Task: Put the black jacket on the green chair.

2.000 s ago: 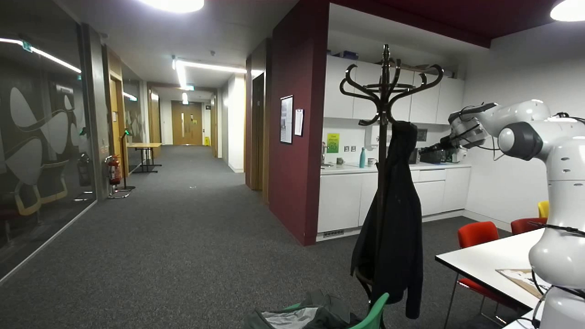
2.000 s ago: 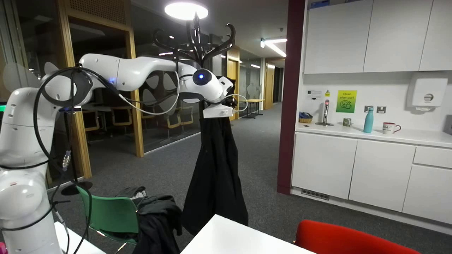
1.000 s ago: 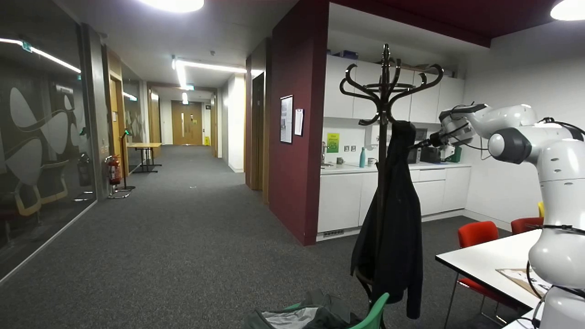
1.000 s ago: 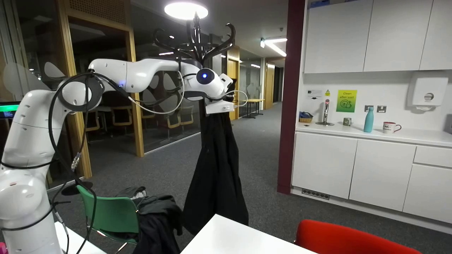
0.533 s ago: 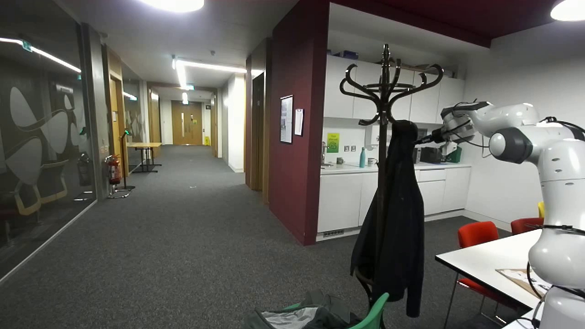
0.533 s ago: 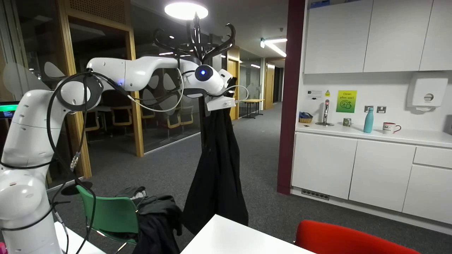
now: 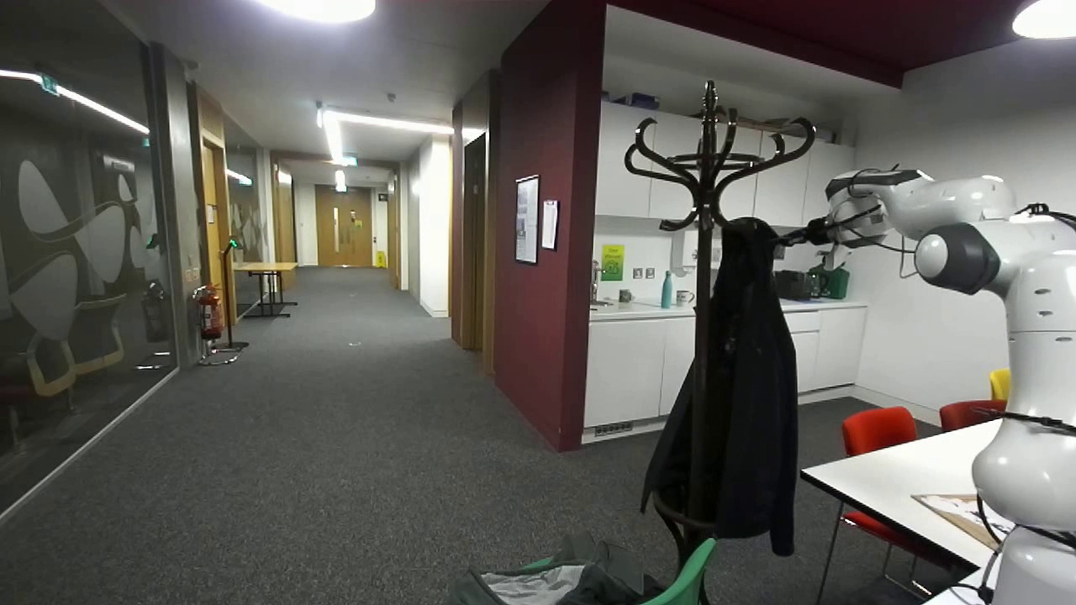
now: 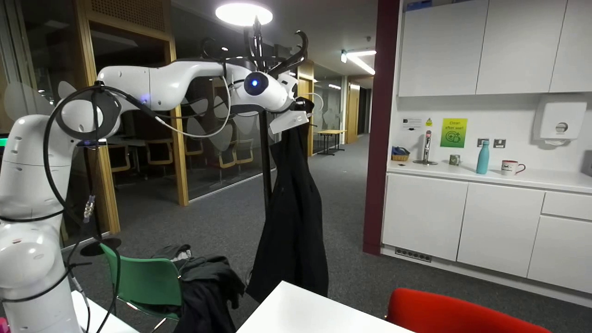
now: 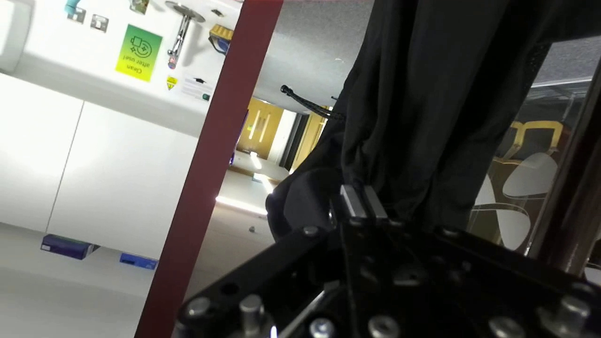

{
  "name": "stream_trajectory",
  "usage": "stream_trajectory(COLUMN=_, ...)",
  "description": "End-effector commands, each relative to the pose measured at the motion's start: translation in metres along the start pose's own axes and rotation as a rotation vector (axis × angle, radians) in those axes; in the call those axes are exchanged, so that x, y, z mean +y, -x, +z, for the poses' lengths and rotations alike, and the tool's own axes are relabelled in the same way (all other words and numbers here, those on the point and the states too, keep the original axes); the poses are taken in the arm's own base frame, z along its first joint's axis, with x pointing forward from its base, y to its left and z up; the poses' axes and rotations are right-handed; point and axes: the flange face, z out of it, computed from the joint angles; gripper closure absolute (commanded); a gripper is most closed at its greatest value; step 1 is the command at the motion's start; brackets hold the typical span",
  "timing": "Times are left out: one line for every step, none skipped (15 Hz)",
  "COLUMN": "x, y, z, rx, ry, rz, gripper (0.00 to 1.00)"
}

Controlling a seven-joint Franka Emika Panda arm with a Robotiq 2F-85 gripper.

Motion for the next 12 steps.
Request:
stream_trajectory(x=-0.007, y=-0.016, z=-0.036, rx=0.055, ry=0.059, rz=-0.037, gripper=0.99)
stream_trajectory(x=-0.009, y=-0.016, z=-0.041, rx=0.058, ry=0.066, rz=-0.041, gripper=0.99)
stream_trajectory(x=-0.011, y=-0.017, z=-0.047, rx=0.059, ry=0.072, rz=-0.046, gripper=0.99)
stream_trajectory(x=-0.014, y=-0.016, z=-0.05, rx=0.057, ry=0.081, rz=-0.05, gripper=0.99)
stream_trajectory(x=-0.018, y=-0.015, z=-0.054, rx=0.056, ry=0.092, rz=-0.05, gripper=0.99)
stream_trajectory(x=-0.021, y=-0.015, z=-0.058, rx=0.056, ry=0.098, rz=-0.053, gripper=0.99)
stream_trajectory(x=-0.027, y=-0.014, z=-0.061, rx=0.054, ry=0.106, rz=-0.054, gripper=0.99)
stream_trajectory(x=-0.032, y=-0.015, z=-0.064, rx=0.056, ry=0.112, rz=-0.061, gripper=0.99)
stream_trajectory(x=-0.038, y=-0.015, z=-0.066, rx=0.056, ry=0.116, rz=-0.07, gripper=0.99)
stream_trajectory(x=-0.044, y=-0.015, z=-0.068, rx=0.055, ry=0.116, rz=-0.083, gripper=0.99)
stream_trajectory(x=-0.05, y=-0.016, z=-0.069, rx=0.057, ry=0.114, rz=-0.095, gripper=0.99)
stream_trajectory(x=-0.056, y=-0.016, z=-0.07, rx=0.057, ry=0.114, rz=-0.104, gripper=0.99)
